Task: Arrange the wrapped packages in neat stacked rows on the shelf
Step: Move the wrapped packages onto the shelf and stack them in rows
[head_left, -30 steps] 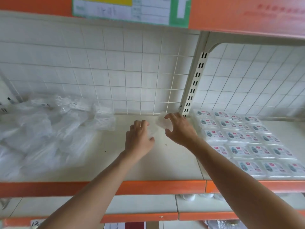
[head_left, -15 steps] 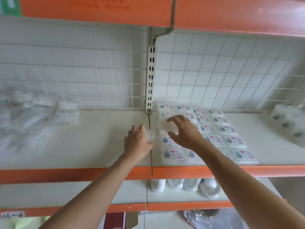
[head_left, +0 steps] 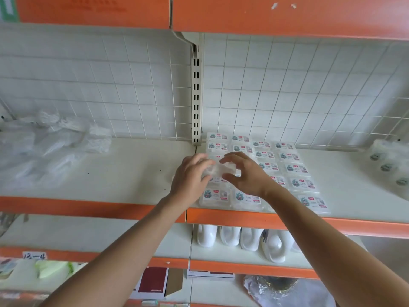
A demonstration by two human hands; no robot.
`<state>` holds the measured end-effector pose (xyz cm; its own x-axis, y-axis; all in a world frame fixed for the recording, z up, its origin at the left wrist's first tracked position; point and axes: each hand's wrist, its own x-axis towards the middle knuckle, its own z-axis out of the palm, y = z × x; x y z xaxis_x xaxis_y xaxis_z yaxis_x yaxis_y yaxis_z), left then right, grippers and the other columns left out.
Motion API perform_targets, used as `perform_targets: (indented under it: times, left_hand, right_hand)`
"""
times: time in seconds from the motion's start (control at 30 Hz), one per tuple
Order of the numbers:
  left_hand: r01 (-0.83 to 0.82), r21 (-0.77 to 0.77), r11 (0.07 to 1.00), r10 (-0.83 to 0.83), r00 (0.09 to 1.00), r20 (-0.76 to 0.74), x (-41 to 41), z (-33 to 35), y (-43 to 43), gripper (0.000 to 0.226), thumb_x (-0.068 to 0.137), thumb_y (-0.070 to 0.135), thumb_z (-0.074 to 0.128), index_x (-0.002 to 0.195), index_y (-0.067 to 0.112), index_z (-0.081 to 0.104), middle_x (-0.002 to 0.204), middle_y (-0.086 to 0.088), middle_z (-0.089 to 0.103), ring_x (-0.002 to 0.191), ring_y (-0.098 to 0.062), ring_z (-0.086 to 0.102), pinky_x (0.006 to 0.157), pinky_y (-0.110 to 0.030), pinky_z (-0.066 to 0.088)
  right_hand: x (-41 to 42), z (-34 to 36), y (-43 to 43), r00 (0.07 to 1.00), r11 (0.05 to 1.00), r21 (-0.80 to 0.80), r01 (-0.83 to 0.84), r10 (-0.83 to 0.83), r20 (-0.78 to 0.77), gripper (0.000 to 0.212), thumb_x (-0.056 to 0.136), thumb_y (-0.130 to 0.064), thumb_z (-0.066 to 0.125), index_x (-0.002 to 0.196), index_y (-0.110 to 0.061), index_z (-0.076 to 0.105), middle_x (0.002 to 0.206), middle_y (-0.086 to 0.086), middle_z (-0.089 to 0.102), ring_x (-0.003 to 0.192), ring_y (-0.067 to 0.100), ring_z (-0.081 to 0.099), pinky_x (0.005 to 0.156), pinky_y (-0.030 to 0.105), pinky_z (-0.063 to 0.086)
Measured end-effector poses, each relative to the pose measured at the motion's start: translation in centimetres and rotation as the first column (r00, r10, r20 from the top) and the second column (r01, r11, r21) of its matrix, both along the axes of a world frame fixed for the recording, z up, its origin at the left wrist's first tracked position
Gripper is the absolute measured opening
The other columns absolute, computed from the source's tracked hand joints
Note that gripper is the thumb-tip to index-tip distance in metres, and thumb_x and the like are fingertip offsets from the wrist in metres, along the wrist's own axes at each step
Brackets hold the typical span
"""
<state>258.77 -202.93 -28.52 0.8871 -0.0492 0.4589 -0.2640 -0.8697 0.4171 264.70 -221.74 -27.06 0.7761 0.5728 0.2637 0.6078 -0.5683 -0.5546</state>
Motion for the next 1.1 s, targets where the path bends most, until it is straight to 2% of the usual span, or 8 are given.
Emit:
perform_targets:
  times: [0.17,0.27,0.37,0.5,0.63,0.77,0.97,1.1]
  left_hand:
    - [0.036,-0.215,0.976,-0.068,0.988,-0.141,0.2,1.2,0.4,0.033,0.094,0.025,0.061,0.126,0.016,0.061,0.122,0.0,0.064,0.113,-0.017,0.058,0.09,-0.024,0.042]
    - [0.008,-0.323,0.946,-0.078,0.976,-0.203,0.4,1.7,0.7,0.03,0.095,0.028,0.059,0.121,0.014,0.062,0.111,-0.001,0.068,0.1,-0.015,0.062,0.079,-0.02,0.042]
    - [0.001,-0.377,0.926,-0.097,0.967,-0.236,0.9,1.7,1.2,0.025,0.096,0.028,0.057,0.115,0.014,0.064,0.108,0.002,0.068,0.088,-0.01,0.061,0.074,-0.019,0.043]
    - [-0.041,-0.473,0.88,-0.12,0.944,-0.306,1.2,1.4,1.7,0.022,0.098,0.032,0.053,0.11,0.016,0.063,0.099,0.001,0.069,0.08,-0.016,0.068,0.068,-0.038,0.058]
    - [-0.032,-0.496,0.868,-0.148,0.936,-0.319,1.3,1.5,2.0,0.022,0.099,0.029,0.051,0.113,0.015,0.061,0.101,0.001,0.066,0.082,-0.016,0.068,0.064,-0.035,0.059]
    - [-0.028,-0.537,0.843,-0.165,0.937,-0.309,1.3,1.3,2.2,0.025,0.094,0.027,0.059,0.119,0.022,0.058,0.109,0.007,0.062,0.09,-0.012,0.065,0.082,-0.038,0.057]
    - [-0.085,-0.536,0.84,-0.152,0.911,-0.384,1.6,0.2,2.2,0.021,0.095,0.023,0.058,0.115,0.019,0.059,0.11,0.003,0.064,0.098,-0.014,0.063,0.09,-0.043,0.053]
    - [-0.087,-0.459,0.884,-0.106,0.92,-0.378,1.0,-0.2,1.8,0.03,0.096,0.027,0.054,0.125,0.02,0.051,0.115,0.005,0.058,0.095,-0.013,0.062,0.09,-0.034,0.051]
  right_hand:
    - [-0.9,1.7,0.0,0.971,0.981,0.143,0.131,-0.098,-0.219,0.019,0.098,-0.037,0.051,0.106,-0.024,0.062,0.099,-0.007,0.064,0.089,0.012,0.066,0.074,0.019,0.053]
    - [-1.1,1.8,0.2,0.954,0.97,0.129,0.208,-0.172,-0.245,0.028,0.097,-0.046,0.046,0.106,-0.023,0.059,0.091,-0.007,0.064,0.063,0.017,0.068,0.063,0.033,0.057]
    - [-1.2,1.4,0.6,0.945,0.962,0.12,0.244,-0.207,-0.254,0.028,0.098,-0.043,0.047,0.111,-0.021,0.059,0.091,-0.004,0.065,0.055,0.02,0.066,0.058,0.038,0.057]
    - [-1.2,1.4,1.4,0.933,0.943,0.186,0.277,-0.218,-0.286,0.027,0.098,-0.031,0.052,0.123,-0.022,0.054,0.094,-0.001,0.065,0.059,0.013,0.066,0.056,0.033,0.056]
    - [-1.2,1.5,1.9,0.924,0.928,0.221,0.301,-0.227,-0.307,0.025,0.097,-0.028,0.054,0.121,-0.021,0.053,0.095,0.001,0.064,0.063,0.018,0.07,0.058,0.04,0.059]
    - [-1.3,0.9,2.0,0.909,0.907,0.232,0.352,-0.271,-0.316,0.025,0.098,-0.031,0.053,0.121,-0.02,0.052,0.102,-0.001,0.062,0.06,0.02,0.07,0.058,0.042,0.059]
    - [-2.0,-0.8,1.3,0.99,0.989,-0.058,0.138,-0.139,-0.009,0.065,0.079,-0.04,0.076,0.135,-0.024,0.048,0.129,-0.004,0.045,0.096,0.01,0.054,0.081,0.028,0.05]
    - [-2.3,-2.1,1.0,0.974,0.966,-0.139,0.218,-0.207,0.086,0.065,0.078,-0.036,0.078,0.135,-0.024,0.05,0.13,-0.002,0.053,0.11,0.015,0.054,0.085,0.031,0.049]
